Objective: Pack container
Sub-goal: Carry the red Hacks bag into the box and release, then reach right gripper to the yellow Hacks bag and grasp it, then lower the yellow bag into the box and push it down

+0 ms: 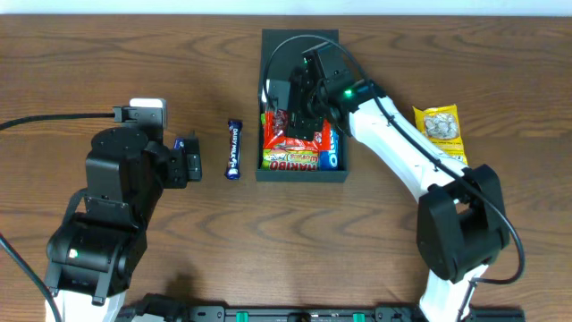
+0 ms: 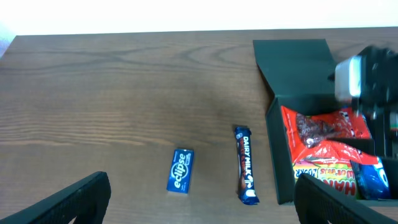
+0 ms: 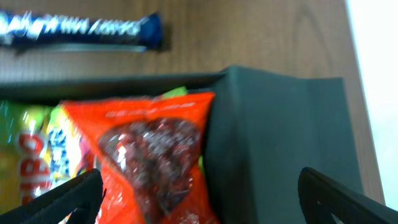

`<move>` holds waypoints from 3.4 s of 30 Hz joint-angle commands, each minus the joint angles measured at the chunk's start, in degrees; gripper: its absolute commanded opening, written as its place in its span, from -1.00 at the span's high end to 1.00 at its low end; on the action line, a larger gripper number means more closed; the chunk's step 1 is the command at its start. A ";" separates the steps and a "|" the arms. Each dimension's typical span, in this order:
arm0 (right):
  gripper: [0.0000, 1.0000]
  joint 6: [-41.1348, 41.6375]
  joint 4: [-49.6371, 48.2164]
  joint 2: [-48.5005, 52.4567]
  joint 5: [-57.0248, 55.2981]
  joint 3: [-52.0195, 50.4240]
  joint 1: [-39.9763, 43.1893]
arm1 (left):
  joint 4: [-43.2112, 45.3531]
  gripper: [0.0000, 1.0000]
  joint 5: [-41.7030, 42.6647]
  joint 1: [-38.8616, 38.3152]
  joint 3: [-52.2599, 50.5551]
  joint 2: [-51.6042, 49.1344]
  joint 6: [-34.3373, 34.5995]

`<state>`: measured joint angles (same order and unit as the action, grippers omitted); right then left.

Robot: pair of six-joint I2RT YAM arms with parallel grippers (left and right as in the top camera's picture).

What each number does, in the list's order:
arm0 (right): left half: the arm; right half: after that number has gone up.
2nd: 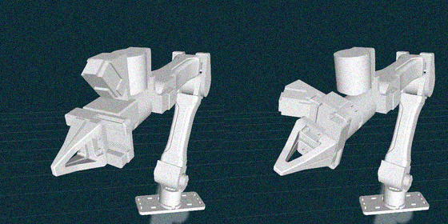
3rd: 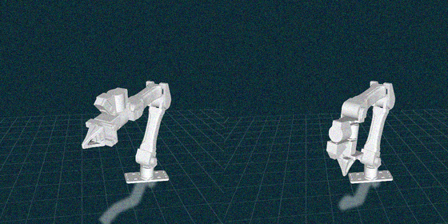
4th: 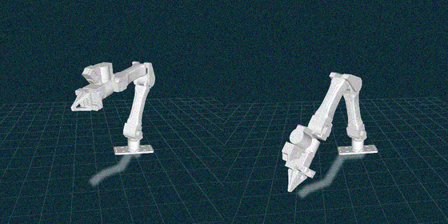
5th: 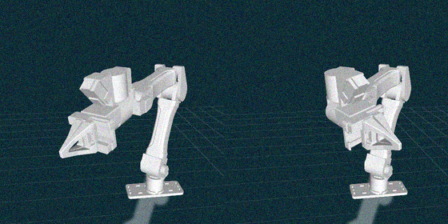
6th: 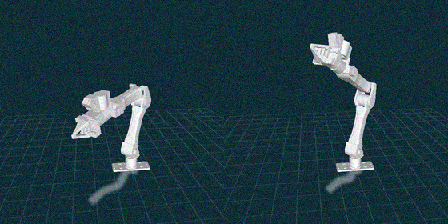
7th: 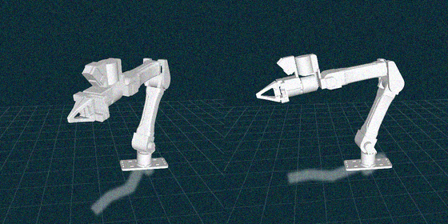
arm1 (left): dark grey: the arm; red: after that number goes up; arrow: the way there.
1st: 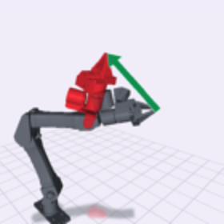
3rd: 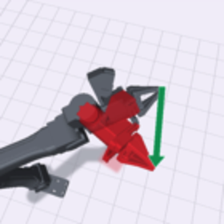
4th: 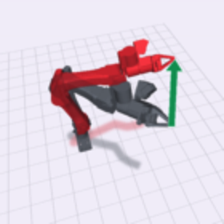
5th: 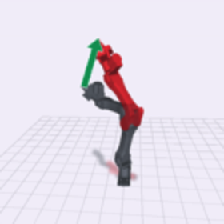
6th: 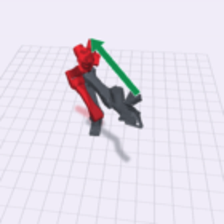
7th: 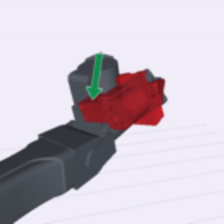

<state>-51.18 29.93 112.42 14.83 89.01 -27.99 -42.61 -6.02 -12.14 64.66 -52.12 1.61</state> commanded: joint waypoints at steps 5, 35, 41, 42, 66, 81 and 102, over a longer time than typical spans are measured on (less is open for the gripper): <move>-0.99 18.62 -2.29 -14.14 -5.22 2.05 1.84 | -0.24 -0.90 -0.35 0.13 0.79 0.15 -0.35; -0.99 52.85 19.32 -9.73 -13.68 1.90 33.79 | -0.15 -0.91 3.06 0.13 0.79 0.11 -0.35; -0.82 54.99 18.64 0.44 -14.86 1.90 34.05 | -0.17 -0.90 3.06 0.13 0.79 0.11 -0.35; -0.82 55.54 18.45 1.55 -14.86 1.90 34.07 | -0.17 -0.90 3.06 0.13 0.79 0.11 -0.35; 0.97 57.83 17.46 12.46 -14.80 1.88 34.12 | -0.02 -0.90 3.04 0.13 0.79 0.11 -0.35; 0.97 56.22 18.36 5.66 -12.31 3.82 33.29 | 0.02 -0.90 3.04 0.13 0.79 0.11 -0.35; 0.99 34.18 18.73 -16.20 -6.84 3.96 9.44 | 0.02 -0.90 2.82 0.13 0.79 0.13 -0.37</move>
<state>-10.46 48.60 97.91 6.74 92.01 -14.28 -42.63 -3.38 -12.14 64.66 -52.12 1.58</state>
